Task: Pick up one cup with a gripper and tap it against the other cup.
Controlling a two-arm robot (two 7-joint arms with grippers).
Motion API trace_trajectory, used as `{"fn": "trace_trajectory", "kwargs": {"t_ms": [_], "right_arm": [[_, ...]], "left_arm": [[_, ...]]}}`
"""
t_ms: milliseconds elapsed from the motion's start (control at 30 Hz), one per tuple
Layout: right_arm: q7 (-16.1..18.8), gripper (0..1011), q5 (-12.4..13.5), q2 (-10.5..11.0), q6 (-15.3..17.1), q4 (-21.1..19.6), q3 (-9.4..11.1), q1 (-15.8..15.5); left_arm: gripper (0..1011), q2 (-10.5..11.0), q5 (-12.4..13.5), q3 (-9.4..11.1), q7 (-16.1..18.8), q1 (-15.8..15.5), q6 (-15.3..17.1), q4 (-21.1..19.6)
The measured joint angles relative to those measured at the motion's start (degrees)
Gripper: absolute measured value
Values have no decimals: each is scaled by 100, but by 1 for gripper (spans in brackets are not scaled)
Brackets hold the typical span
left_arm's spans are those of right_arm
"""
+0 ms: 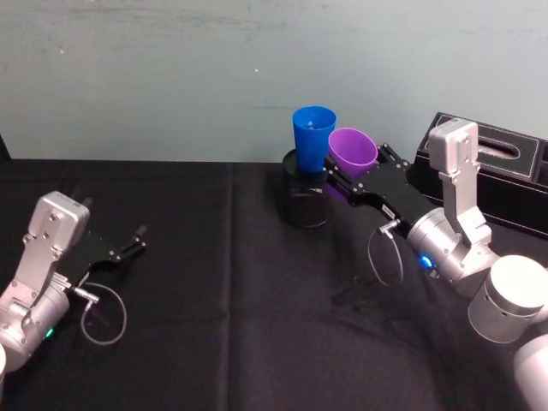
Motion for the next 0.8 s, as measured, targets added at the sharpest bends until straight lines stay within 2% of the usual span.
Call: {"fn": "trace_trajectory", "kwargs": {"t_ms": [800], "right_arm": [[3,734,-1,-32,-50,92,0,56]], "left_arm": [[1011,0,0,0,0,0,0,0]]}}
